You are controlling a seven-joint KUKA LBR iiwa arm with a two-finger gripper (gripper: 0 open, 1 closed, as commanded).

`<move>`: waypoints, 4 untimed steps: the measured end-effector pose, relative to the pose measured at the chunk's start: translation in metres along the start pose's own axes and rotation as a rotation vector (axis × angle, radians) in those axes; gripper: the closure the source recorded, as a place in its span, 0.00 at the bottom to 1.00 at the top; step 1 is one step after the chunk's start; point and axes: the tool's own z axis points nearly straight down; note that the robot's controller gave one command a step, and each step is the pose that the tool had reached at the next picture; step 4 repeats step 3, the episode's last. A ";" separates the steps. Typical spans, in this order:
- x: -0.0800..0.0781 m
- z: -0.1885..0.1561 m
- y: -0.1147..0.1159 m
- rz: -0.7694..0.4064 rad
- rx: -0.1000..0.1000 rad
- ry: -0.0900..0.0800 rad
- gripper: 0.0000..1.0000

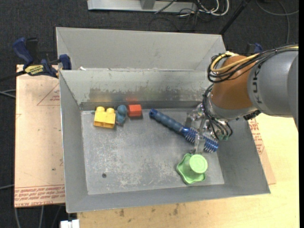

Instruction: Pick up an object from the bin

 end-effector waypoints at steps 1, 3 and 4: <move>0.000 -0.003 0.000 -0.001 0.001 0.000 1.00; 0.002 -0.221 0.038 -0.039 0.002 -0.010 1.00; 0.002 -0.221 0.038 -0.039 0.002 -0.010 1.00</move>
Offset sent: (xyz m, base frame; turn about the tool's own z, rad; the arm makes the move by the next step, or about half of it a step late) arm 0.0000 0.0000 0.0000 0.0000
